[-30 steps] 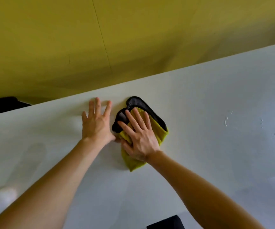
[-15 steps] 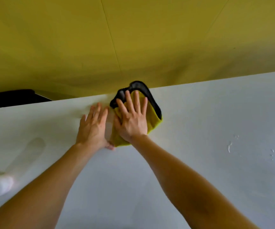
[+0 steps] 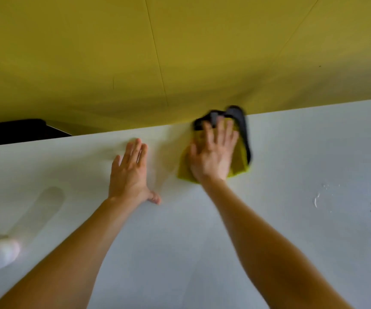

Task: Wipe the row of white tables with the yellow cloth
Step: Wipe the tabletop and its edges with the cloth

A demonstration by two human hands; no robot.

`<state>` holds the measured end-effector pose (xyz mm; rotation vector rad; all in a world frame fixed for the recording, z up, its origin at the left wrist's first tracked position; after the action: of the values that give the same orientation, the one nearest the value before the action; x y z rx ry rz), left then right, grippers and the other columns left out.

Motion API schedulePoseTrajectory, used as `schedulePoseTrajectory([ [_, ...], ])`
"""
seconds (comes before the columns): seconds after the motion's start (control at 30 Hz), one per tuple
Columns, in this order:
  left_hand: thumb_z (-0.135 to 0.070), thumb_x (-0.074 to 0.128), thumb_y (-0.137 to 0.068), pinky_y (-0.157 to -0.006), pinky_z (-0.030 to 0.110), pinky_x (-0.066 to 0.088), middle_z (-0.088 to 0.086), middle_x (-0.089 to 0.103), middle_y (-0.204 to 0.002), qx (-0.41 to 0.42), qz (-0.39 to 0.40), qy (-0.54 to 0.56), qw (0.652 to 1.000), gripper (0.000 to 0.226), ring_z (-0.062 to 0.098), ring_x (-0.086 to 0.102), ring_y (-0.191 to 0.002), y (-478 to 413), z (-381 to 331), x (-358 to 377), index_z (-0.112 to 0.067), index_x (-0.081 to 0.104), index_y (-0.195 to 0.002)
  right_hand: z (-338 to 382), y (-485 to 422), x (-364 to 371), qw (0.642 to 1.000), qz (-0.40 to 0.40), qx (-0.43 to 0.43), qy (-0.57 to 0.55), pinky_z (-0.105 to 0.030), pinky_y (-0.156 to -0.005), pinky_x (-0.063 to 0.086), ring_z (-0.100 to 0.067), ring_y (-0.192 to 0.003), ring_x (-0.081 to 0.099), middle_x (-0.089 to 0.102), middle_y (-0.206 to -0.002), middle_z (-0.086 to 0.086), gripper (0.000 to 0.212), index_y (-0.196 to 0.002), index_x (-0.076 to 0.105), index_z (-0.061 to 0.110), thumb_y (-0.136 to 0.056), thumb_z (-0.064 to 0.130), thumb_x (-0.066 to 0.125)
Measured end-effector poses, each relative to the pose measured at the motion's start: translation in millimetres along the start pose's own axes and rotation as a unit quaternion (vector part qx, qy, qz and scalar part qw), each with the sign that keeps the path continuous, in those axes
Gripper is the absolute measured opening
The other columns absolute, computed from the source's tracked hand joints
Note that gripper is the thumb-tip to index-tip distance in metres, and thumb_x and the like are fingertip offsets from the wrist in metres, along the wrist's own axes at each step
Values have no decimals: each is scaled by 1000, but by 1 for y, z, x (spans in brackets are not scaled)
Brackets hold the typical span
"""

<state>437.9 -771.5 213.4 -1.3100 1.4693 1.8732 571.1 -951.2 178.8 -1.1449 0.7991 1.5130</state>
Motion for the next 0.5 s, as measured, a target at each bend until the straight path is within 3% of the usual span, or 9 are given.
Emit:
schedulePoseTrajectory([
  [0.1,-82,96,-41,-134,51,21,4,-5,-183,2,-18,-10,1000,175,26,0,-170,1,-2,-4,-16,2,-173,91,16,28,985,72,-156,-33,-59,-133,10,-39,-168,11,24,-179,-14,65,-162,50,23,-104,54,51],
  [0.2,-83,95,-43,-135,51,19,4,-10,-183,5,-12,-9,1000,174,26,-2,-170,3,-2,-6,-15,0,-173,67,8,22,975,63,-211,-42,-60,-132,16,-39,-166,21,35,-175,-14,65,-157,56,22,-101,55,58],
  [0.27,-82,94,-48,-136,51,15,4,-18,-182,5,3,-6,1000,175,25,-9,-170,3,-2,-5,-14,-7,-173,-2,-8,0,989,23,-148,-9,-60,-132,17,-38,-164,25,40,-173,-11,65,-154,60,23,-99,57,62],
  [0.4,-76,97,-52,-136,54,14,8,-20,-181,3,15,-1,1000,174,28,-11,-169,2,-5,-5,-11,-11,-172,-147,-28,-53,996,-25,77,40,-60,-133,15,-35,-166,18,32,-176,-11,73,-155,54,19,-96,62,54],
  [0.5,-74,98,-49,-136,53,14,6,-17,-182,4,5,6,1000,175,26,-9,-170,2,-3,-3,-11,-7,-173,-120,-21,-41,988,-31,150,28,-65,-132,12,-38,-166,16,28,-177,-16,77,-158,51,17,-93,58,49],
])
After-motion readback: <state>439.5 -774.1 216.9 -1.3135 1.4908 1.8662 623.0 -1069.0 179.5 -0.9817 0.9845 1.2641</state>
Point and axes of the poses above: each hand's wrist, its own y-axis away from the middle knuckle, its own x-axis out of the palm, z = x × y, the point moved 6 cm from there along -y, towards the middle knuckle
